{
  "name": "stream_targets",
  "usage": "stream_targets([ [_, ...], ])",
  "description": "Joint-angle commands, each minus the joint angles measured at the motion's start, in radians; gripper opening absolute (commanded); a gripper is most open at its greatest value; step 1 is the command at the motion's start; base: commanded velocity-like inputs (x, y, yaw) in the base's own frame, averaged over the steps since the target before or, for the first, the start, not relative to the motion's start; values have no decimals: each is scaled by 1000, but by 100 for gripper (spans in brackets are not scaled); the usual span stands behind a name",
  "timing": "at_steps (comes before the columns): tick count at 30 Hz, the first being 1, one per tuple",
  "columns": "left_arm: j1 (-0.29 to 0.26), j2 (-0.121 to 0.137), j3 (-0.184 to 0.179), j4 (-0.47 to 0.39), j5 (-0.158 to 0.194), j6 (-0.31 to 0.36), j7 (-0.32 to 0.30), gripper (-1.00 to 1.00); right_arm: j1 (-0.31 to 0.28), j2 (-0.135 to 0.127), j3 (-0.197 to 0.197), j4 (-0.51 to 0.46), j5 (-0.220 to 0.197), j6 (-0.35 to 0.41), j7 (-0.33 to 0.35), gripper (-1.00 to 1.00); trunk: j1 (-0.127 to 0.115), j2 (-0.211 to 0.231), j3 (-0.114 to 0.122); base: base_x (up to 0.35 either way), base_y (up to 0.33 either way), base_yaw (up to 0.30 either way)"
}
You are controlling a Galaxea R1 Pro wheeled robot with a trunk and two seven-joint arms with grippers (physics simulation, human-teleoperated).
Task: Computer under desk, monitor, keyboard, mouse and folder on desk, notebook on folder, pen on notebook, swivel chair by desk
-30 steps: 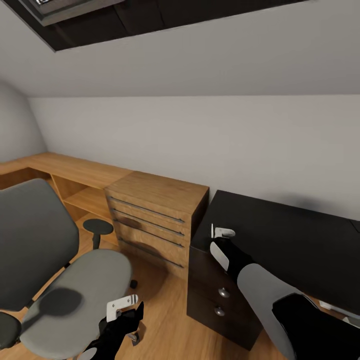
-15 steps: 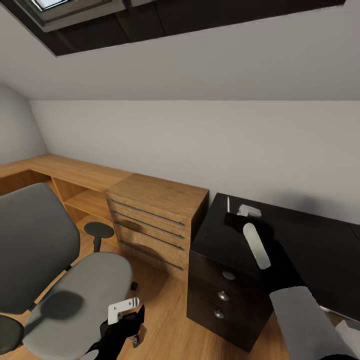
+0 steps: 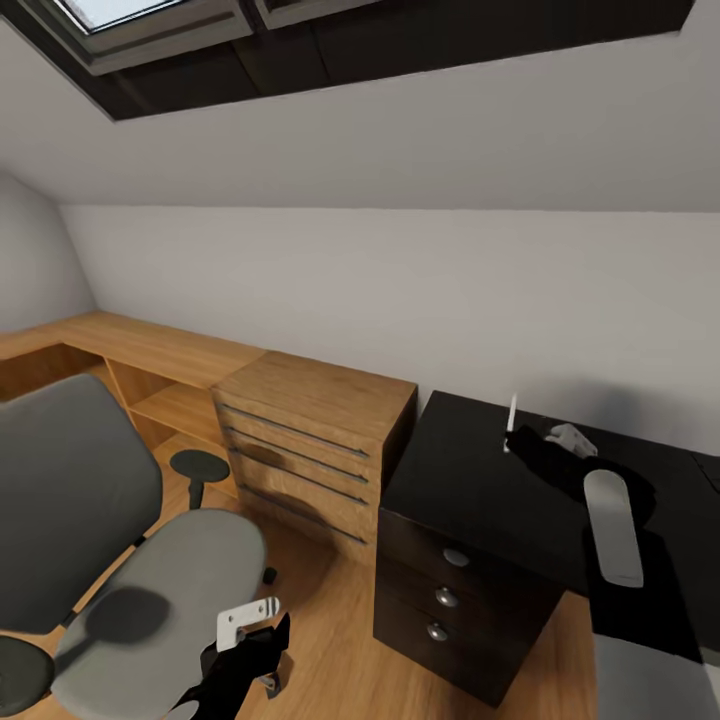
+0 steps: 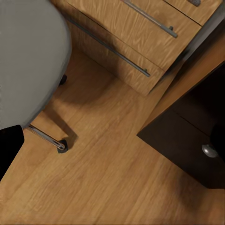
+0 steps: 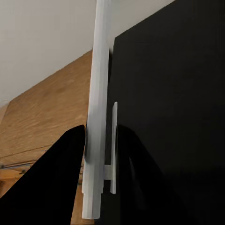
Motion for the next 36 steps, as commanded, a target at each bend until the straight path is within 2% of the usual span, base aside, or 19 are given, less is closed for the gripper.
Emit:
stream_targets([
  [1, 0, 0, -1, -1, 10, 3, 9, 100, -1, 2, -12, -2, -18, 3, -9, -100, -4, 7, 2, 0, 0, 0],
  [6, 0, 0, -21, 22, 10, 4, 10, 100, 0, 3, -49, -3, -37, 1, -9, -100, -23, 42, 18, 0, 0, 0],
  [7, 0, 0, -34, 34, 10, 4, 10, 100, 0, 3, -64, -3, -40, 1, -9, -100, -27, 49, 21, 0, 0, 0],
  [8, 0, -12, -68, 96, 9, 5, 23, 100, 1, 4, -109, -3, -45, 1, -10, -100, -31, 56, 25, 0, 0, -168],
  [11, 0, -22, -72, 115, 9, 5, 23, 100, 1, 4, -129, -3, -45, 2, -10, -100, -42, 77, 35, 0, 0, -203],
  [12, 0, -27, -74, 132, 7, 4, 23, 100, 1, 3, -157, -3, -48, 4, -10, -100, -42, 77, 35, 0, 0, -250],
  [17, 0, -27, -75, 148, 5, 3, 21, 100, 1, -2, -183, -3, -48, 2, -10, -100, -42, 77, 35, 0, 0, -259],
  [20, 0, -24, -74, 236, 0, -4, 19, 100, 1, -10, -238, -4, -48, 3, -9, -100, -42, 77, 35, 0, 0, -125],
  [21, 0, -23, -73, 332, -27, -52, 18, 100, 2, -18, -285, -4, -48, 9, -9, -100, -42, 77, 35, 0, 0, -21],
  [25, 0, -23, -74, 463, -50, -144, 15, 100, 9, -23, -306, -4, -45, 47, -9, -100, -42, 77, 35, 0, 0, -8],
  [26, 0, -23, -74, 538, -54, -207, 14, 100, 16, -23, -334, -4, -43, 61, -11, -100, -42, 77, 35, 0, 0, -13],
  [32, 0, -17, -71, 639, -56, -324, 13, 100, 28, -19, -356, -3, -41, 67, -12, -100, -42, 77, 38, 0, 0, -107],
  [36, 0, -11, -71, 663, -56, -363, 14, 100, 32, -17, -358, -4, -41, 68, -12, -100, -42, 77, 42, 0, 0, -184],
])
